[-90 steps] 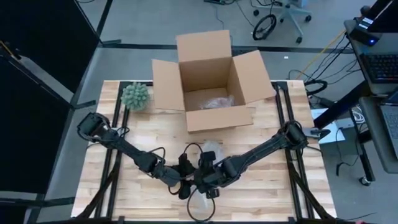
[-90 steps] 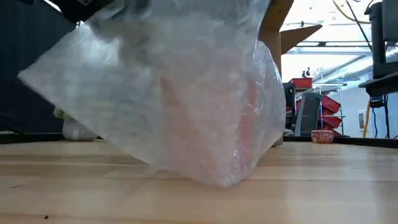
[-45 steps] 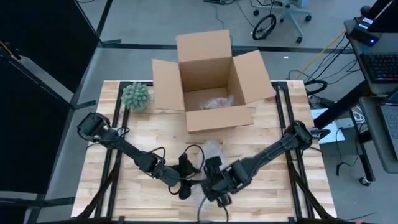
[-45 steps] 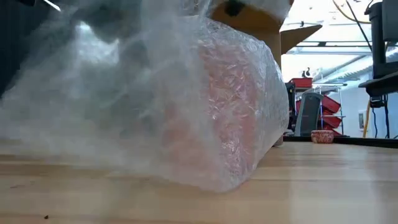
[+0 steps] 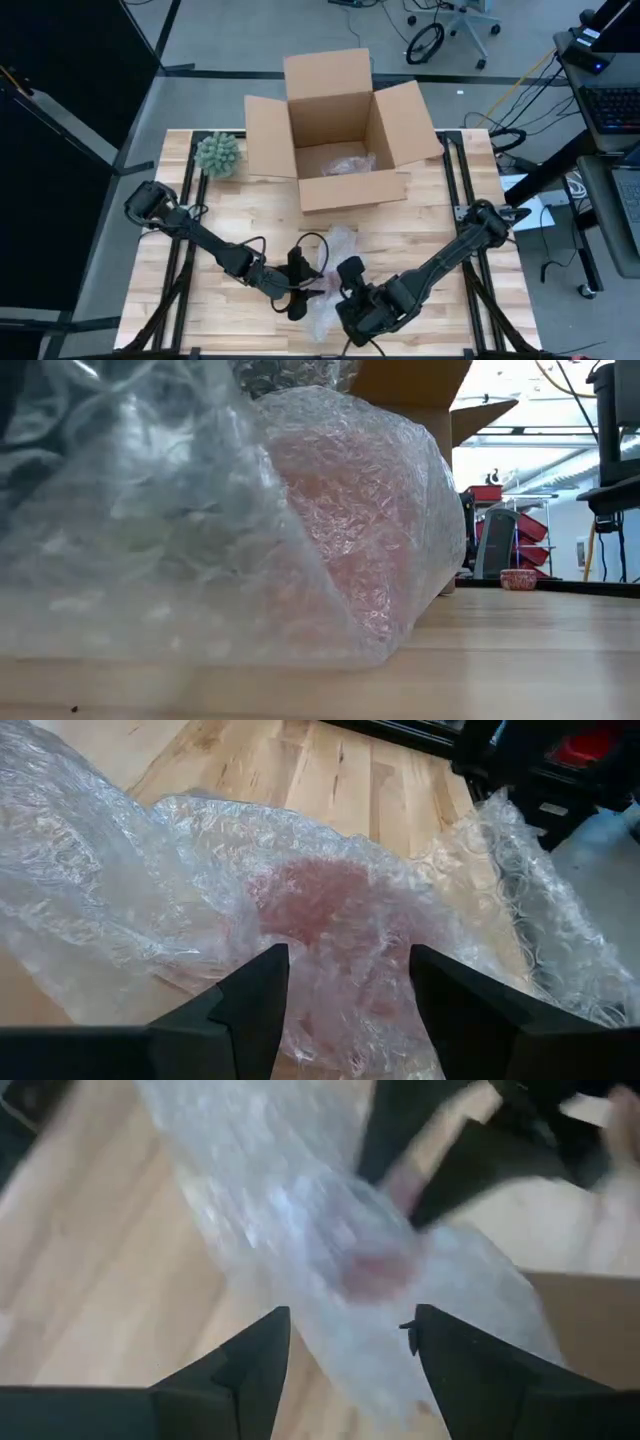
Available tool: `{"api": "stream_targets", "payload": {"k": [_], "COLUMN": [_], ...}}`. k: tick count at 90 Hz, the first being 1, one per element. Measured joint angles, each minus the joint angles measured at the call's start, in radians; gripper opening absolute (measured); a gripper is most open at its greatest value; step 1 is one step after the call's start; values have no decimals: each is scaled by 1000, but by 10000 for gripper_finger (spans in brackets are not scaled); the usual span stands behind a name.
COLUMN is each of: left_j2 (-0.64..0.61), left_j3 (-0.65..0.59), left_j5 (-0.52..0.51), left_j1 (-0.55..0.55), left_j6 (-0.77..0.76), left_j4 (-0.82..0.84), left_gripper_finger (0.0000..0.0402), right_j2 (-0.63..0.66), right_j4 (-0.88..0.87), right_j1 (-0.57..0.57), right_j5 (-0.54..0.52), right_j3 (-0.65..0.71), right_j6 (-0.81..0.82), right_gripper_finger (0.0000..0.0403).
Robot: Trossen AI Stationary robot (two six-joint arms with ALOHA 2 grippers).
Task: Wrap mug
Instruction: Wrap the pink mug with bubble wrap
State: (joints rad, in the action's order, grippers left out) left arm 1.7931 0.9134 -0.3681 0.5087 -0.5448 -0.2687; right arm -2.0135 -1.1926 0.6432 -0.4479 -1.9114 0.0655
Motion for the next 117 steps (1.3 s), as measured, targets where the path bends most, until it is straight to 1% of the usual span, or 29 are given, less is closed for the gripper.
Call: {"api": "stream_targets", "payload": {"k": [12,30,35,39,45,58,70,76,88,93,106,117], "left_j2": [0,0,0,0,0,0,0,0,0,0,-11,-26], "left_j3": [0,0,0,0,0,-1,-1,-2,-2,-1,-2,-2], "left_j5": [0,1,1,1,1,1,2,4,9,15,38,38], "left_j1": [0,0,0,0,0,0,0,2,2,2,2,2], "left_j6": [0,0,0,0,0,0,1,0,1,1,2,4], "left_j4": [0,0,0,-1,-1,-3,-6,-6,-7,-8,-7,-1], "left_gripper_finger": [199,199,199,199,199,199,199,199,199,199,199,199], "right_j2": [-1,-14,-33,-52,-87,-142,-144,-144,-158,-174,-218,-233], "right_j4": [47,300,339,341,329,274,273,270,287,297,382,409], "right_j1": [8,13,7,0,-20,-60,-104,-123,-159,-164,-165,-158], "right_j5": [7,31,36,46,88,83,101,147,299,333,343,334], "right_j3": [-13,4,10,14,25,57,83,83,93,112,173,181], "right_j6": [-13,-164,-191,-195,-181,-142,-105,-86,-42,-35,-34,-30], "right_gripper_finger": [201,201,201,201,201,201,193,187,173,168,158,158]}}
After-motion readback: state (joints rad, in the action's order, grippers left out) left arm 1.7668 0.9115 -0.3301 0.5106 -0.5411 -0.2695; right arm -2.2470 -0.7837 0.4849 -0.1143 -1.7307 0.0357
